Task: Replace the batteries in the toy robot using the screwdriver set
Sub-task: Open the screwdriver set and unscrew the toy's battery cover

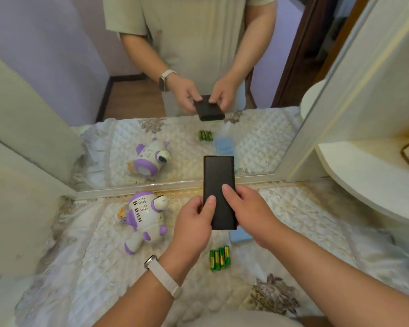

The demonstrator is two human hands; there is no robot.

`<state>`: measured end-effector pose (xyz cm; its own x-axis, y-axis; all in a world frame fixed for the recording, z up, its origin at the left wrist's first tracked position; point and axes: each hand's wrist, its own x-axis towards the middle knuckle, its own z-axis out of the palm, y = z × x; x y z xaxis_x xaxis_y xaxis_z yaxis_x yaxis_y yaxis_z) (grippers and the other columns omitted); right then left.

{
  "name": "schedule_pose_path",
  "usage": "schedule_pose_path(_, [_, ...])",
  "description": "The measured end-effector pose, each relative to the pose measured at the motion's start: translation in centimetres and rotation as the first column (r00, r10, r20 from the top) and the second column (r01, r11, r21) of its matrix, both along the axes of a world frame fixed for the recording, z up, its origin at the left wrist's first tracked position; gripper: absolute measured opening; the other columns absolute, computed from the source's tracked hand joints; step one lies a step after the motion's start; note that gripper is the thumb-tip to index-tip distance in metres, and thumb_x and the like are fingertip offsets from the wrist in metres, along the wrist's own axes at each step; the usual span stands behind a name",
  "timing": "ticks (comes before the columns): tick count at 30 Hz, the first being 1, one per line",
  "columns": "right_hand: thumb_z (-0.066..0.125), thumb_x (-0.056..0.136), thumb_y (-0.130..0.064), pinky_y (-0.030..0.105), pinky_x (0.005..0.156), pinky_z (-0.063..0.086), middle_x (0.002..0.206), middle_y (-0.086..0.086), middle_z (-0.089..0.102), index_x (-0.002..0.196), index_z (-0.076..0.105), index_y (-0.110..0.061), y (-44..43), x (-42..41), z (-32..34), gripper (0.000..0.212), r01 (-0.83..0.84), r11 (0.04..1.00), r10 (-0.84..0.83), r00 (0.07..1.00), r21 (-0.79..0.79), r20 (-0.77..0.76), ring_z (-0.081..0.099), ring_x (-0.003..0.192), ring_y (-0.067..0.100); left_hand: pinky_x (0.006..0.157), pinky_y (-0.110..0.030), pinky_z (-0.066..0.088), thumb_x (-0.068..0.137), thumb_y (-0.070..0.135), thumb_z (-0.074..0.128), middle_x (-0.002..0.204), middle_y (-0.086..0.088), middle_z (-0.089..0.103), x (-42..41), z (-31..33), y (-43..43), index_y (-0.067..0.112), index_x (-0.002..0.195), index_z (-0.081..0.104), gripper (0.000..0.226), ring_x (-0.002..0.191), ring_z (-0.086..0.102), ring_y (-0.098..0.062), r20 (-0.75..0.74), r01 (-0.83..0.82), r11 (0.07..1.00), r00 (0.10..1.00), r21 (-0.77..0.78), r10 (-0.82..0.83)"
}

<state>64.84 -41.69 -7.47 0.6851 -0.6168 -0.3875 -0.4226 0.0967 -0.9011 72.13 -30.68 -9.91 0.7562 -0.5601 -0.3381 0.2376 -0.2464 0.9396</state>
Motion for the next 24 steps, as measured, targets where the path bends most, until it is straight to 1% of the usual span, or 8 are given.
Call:
schedule_pose_path(3, [0.053,0.096,-0.038,0.028,0.062,0.054,0.087,-0.001,0.074,0.094,0.068,-0.021,-0.8,-1.5,2.5,0.023,-0.017,0.999,0.02,0.995,-0.03,0.096,0.07,0.079,0.016,0.086,-0.06,0.054,0.091,0.038,0.064,0.089,-0.015,0.075,-1.4,2.6,-0.5,0.016,0.085,0.071,0.024,0.083,0.07,-0.024,-0.002,-0.013,0.997,1.0,-0.073,0.013])
schedule_pose_path(5, [0.056,0.095,-0.034,0.035,0.069,0.058,0.091,0.0,0.074,0.098,0.068,-0.021,-1.5,-2.7,4.0,0.019,-0.027,1.0,0.029,0.983,-0.013,0.182,0.071,0.083,0.018,0.089,-0.06,0.054,0.097,0.026,0.061,0.093,-0.015,0.076,-2.6,4.3,-1.0,0.013,0.093,0.071,0.017,0.087,0.071,-0.028,0.0,-0.011,0.993,1.0,-0.118,0.011])
schedule_pose_path(7, [0.058,0.095,-0.032,0.042,0.076,0.059,0.094,0.002,0.074,0.1,0.067,-0.019,-2.3,-3.7,5.0,0.017,-0.046,0.999,0.045,0.97,0.001,0.24,0.071,0.087,0.02,0.089,-0.059,0.055,0.096,0.024,0.06,0.097,-0.016,0.076,-3.7,5.9,-1.5,0.01,0.1,0.07,0.018,0.094,0.072,-0.033,-0.007,-0.004,0.987,1.0,-0.162,0.003])
schedule_pose_path(9, [0.059,0.095,-0.03,0.041,0.078,0.058,0.096,0.0,0.074,0.1,0.066,-0.021,-3.2,-4.7,6.0,0.013,-0.087,0.996,0.091,0.956,-0.024,0.281,0.07,0.089,0.019,0.09,-0.055,0.056,0.1,0.016,0.057,0.101,-0.012,0.077,-4.7,7.0,-2.0,0.01,0.108,0.069,0.016,0.1,0.072,-0.033,-0.004,0.015,0.982,1.0,-0.186,-0.016])
schedule_pose_path(13, [0.059,0.095,-0.023,0.044,0.087,0.056,0.105,0.001,0.072,0.112,0.063,-0.019,-5.4,-6.4,7.8,0.018,-0.18,0.982,0.189,0.934,-0.055,0.305,0.069,0.098,0.018,0.078,-0.026,0.058,0.097,-0.003,0.055,0.102,-0.004,0.077,-5.9,8.9,-3.1,0.011,0.111,0.066,0.023,0.095,0.073,-0.015,-0.005,0.087,0.977,0.996,-0.195,-0.089])
schedule_pose_path(16, [0.061,0.091,-0.023,0.044,0.089,0.055,0.105,0.001,0.071,0.115,0.061,-0.018,-6.6,-7.6,8.6,0.024,-0.259,0.961,0.276,0.915,-0.096,0.295,0.068,0.1,0.017,0.079,-0.027,0.056,0.092,0.016,0.063,0.102,-0.005,0.077,-5.7,11.1,-4.6,0.011,0.109,0.068,0.018,0.093,0.071,-0.014,0.034,0.061,0.973,0.998,-0.224,-0.054])
schedule_pose_path(18, [0.062,0.089,-0.021,0.043,0.09,0.055,0.105,0.001,0.071,0.114,0.06,-0.019,-6.9,-8.2,8.7,0.024,-0.304,0.948,0.319,0.902,-0.099,0.291,0.068,0.1,0.016,0.079,-0.033,0.057,0.092,0.032,0.058,0.1,-0.006,0.077,-5.5,12.4,-5.5,0.013,0.106,0.071,0.027,0.09,0.072,-0.016,0.044,0.034,0.969,0.999,-0.245,-0.024])
schedule_pose_path(24, [0.066,0.088,-0.008,0.039,0.09,0.055,0.105,0.001,0.072,0.113,0.061,-0.021,-7.6,-9.0,9.1,0.028,-0.343,0.937,0.346,0.871,-0.072,0.35,0.067,0.101,0.017,0.074,-0.03,0.057,0.101,0.015,0.052,0.09,-0.006,0.077,-6.8,14.0,-6.9,0.008,0.1,0.07,0.019,0.081,0.07,-0.014,0.191,-0.065,0.961,0.974,-0.27,0.119])
